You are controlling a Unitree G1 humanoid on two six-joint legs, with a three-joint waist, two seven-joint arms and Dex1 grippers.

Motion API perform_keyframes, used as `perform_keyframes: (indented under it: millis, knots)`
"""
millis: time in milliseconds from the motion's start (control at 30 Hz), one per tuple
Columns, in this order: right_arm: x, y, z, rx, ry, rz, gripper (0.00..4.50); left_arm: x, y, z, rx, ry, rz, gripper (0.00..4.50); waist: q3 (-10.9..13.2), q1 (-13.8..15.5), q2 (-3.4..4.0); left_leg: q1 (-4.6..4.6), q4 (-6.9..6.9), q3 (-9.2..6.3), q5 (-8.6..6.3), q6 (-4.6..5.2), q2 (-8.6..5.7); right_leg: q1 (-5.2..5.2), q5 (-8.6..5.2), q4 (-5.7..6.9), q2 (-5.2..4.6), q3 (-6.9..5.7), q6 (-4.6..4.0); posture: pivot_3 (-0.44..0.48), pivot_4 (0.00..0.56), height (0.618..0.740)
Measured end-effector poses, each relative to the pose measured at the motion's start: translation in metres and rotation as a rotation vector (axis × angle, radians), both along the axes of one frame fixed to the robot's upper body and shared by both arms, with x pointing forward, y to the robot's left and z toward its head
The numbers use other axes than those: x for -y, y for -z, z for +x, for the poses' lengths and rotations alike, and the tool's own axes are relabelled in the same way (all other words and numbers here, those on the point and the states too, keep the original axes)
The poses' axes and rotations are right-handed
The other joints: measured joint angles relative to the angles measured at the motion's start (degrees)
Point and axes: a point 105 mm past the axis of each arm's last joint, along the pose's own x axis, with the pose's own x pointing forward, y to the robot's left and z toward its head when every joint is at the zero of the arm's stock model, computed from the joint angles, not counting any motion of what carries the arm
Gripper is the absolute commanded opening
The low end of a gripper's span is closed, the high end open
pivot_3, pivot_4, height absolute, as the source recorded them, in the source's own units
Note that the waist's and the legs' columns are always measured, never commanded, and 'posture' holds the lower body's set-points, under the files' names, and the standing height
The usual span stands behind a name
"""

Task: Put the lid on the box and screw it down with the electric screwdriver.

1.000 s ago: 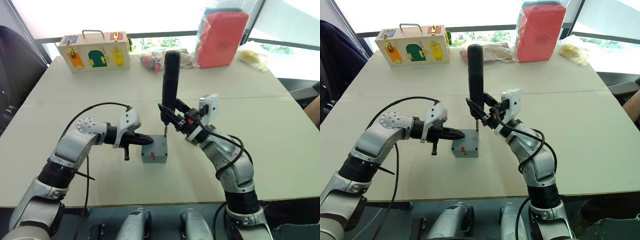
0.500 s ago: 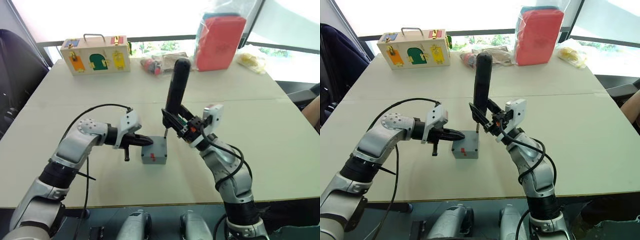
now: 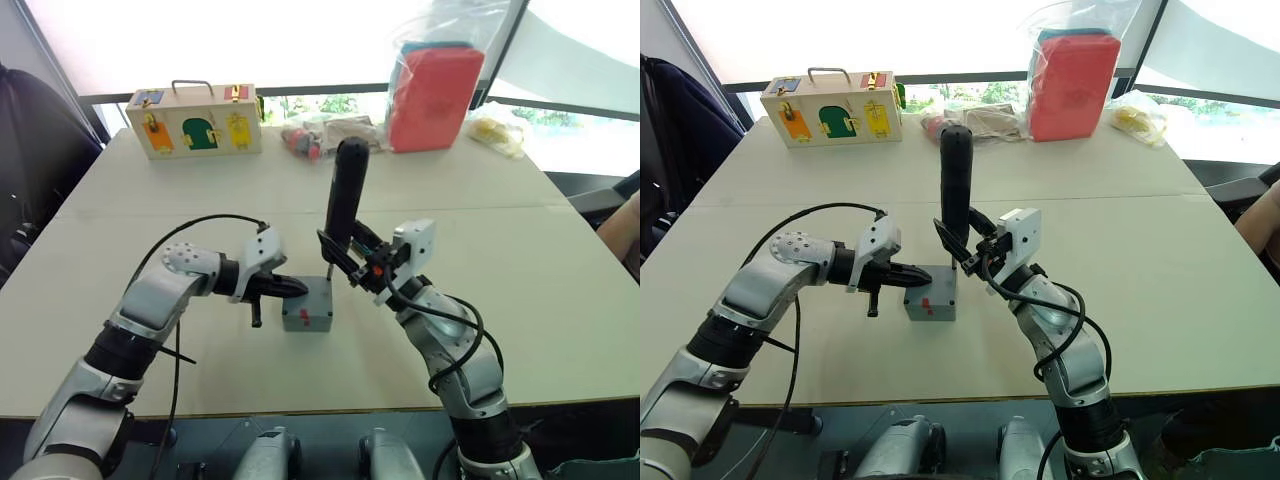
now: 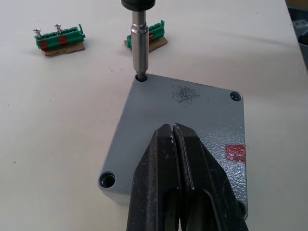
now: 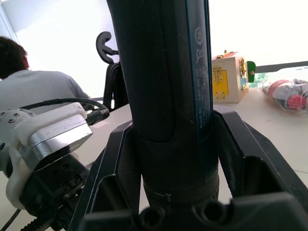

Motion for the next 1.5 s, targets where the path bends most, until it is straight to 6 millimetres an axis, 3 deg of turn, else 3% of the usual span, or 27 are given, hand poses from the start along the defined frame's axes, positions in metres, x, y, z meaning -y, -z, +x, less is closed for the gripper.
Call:
perform_keyframes:
  millis: [100,600,900,967,1200,1267,1333,1400,1500]
  knots:
    - [-0.001,0.002,0.0,-0.006,0.0,-0.009,1.84,0.0,0.003,-0.001,-0.008,0.0,0.003,0.0,-0.03,-0.01,-0.02,0.68,-0.55,0.01,-0.02,-0.01,-0.01,0.6,0.0,-0.44,-0.04,-0.01,0.0,0.0,0.15,0.74]
    - [-0.001,0.001,-0.002,0.0,-0.009,-0.039,1.84,0.001,0.004,-0.002,0.004,0.015,0.001,0.0,-0.21,0.04,-0.15,0.71,-0.72,-0.01,-0.02,-0.02,0.0,0.58,-0.06,-0.52,-0.15,0.05,-0.11,0.0,0.15,0.74]
    - [0.015,-0.028,0.011,-0.125,-0.037,-0.079,1.84,0.008,0.008,0.0,0.009,0.032,-0.037,0.0,-0.04,0.66,-0.02,0.46,-0.72,-0.06,-0.03,-0.03,0.0,0.4,-0.05,-0.58,-0.3,0.0,-0.15,0.0,0.15,0.74]
    - [0.023,-0.044,0.016,-0.134,-0.018,-0.104,1.84,0.013,0.008,0.001,0.014,0.028,-0.057,0.0,0.1,1.22,0.1,0.25,-0.69,-0.05,-0.03,-0.03,-0.01,0.2,-0.02,-0.58,-0.36,0.0,-0.21,0.0,0.15,0.74]
    - [0.058,-0.099,0.026,-0.218,0.051,-0.058,1.84,0.014,0.002,0.007,-0.015,-0.009,-0.126,0.0,0.16,1.37,0.14,-0.49,-0.56,-0.06,0.06,-0.12,0.0,-0.3,0.18,-0.51,-0.35,-0.04,-0.26,0.0,0.15,0.74]
    - [0.085,-0.113,0.029,-0.27,0.124,-0.075,1.84,0.009,-0.003,0.009,-0.076,-0.048,-0.164,0.0,0.25,1.41,0.1,-0.58,-0.58,-0.08,0.06,-0.12,0.0,-0.35,0.19,-0.53,-0.33,-0.1,-0.24,0.0,0.15,0.74]
    - [0.117,-0.104,0.031,-0.418,0.212,-0.118,1.84,0.003,-0.016,0.011,-0.09,-0.053,-0.18,0.0,0.33,1.3,0.08,-0.82,-0.57,-0.07,0.06,-0.12,0.0,-0.54,0.19,-0.56,-0.33,-0.11,-0.24,0.0,0.15,0.74]
    - [0.15,-0.079,0.032,-0.611,0.293,-0.158,1.84,-0.003,-0.033,0.009,-0.036,-0.027,-0.147,0.0,0.4,1.19,0.09,-1.0,-0.58,-0.03,0.06,-0.11,-0.01,-0.66,0.2,-0.62,-0.35,-0.12,-0.24,0.0,0.15,0.74]
    - [0.185,-0.044,0.024,-0.835,0.326,-0.196,1.84,-0.008,-0.041,-0.001,0.002,0.025,-0.096,0.0,0.75,1.12,0.37,-1.06,-0.58,0.08,0.05,-0.06,-0.01,-0.66,0.2,-0.73,-0.4,-0.11,-0.24,0.0,0.15,0.74]
